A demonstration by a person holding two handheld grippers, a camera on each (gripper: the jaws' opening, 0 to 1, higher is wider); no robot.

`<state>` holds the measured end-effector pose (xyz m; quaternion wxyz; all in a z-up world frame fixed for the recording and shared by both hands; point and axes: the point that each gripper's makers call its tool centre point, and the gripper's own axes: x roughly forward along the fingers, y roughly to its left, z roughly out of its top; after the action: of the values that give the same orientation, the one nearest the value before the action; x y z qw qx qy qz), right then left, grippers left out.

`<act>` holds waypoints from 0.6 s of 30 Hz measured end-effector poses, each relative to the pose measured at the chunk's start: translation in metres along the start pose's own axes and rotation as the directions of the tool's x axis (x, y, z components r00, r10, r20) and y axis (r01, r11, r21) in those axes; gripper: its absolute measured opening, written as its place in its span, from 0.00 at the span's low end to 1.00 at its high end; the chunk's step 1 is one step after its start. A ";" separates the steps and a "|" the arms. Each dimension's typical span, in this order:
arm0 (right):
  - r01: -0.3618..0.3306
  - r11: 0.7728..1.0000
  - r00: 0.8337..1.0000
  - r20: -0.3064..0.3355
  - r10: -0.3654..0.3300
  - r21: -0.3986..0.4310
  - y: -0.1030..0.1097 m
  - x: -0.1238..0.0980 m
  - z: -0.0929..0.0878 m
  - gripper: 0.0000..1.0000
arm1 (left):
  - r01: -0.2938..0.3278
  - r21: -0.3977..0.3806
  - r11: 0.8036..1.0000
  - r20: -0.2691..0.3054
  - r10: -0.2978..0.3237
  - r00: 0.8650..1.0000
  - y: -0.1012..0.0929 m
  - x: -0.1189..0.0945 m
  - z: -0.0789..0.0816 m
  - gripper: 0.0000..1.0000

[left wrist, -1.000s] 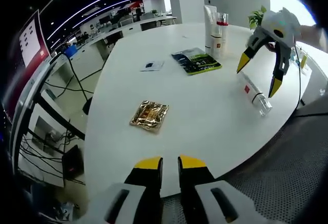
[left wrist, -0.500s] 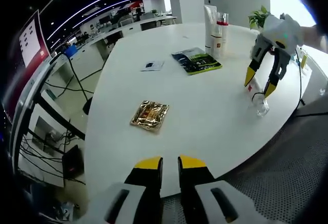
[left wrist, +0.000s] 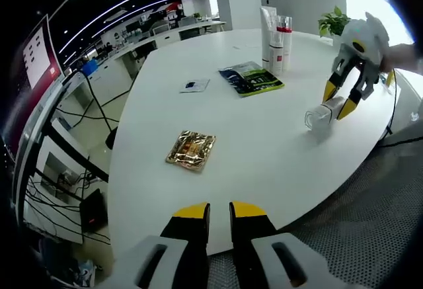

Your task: Arrange the skincare products in the storage area until every visible bottle or jar stands upright without overlapping.

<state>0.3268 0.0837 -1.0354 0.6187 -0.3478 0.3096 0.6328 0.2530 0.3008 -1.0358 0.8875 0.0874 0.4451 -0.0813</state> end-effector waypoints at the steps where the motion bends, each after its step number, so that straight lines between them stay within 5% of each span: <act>1: 0.015 0.999 1.000 0.016 -0.016 0.037 -0.002 -0.004 0.004 0.18 | 0.003 0.001 1.000 0.002 -0.003 1.000 -0.001 0.000 0.000 0.13; 4: 0.077 0.986 0.992 0.083 -0.090 0.146 -0.009 -0.023 0.023 0.18 | 0.012 0.011 1.000 0.006 -0.012 1.000 -0.003 0.000 0.001 0.13; 9: 0.134 0.968 0.973 0.155 -0.169 0.210 -0.009 -0.053 0.054 0.18 | 0.026 0.029 0.999 0.024 -0.026 0.999 -0.007 -0.002 0.005 0.13; 14: 0.160 0.954 0.960 0.187 -0.210 0.252 -0.006 -0.069 0.078 0.18 | 0.041 0.051 0.998 0.036 -0.043 0.998 -0.013 -0.003 0.008 0.13; 18: 0.159 0.933 0.932 0.263 -0.250 0.322 -0.002 -0.081 0.111 0.18 | 0.051 0.056 0.997 0.065 -0.054 0.996 -0.015 -0.006 0.013 0.13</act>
<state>0.3223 0.1297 -0.9058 0.7664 -0.1820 0.2649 0.5561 0.2565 0.2839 -1.0244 0.8966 0.0972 0.4151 -0.1196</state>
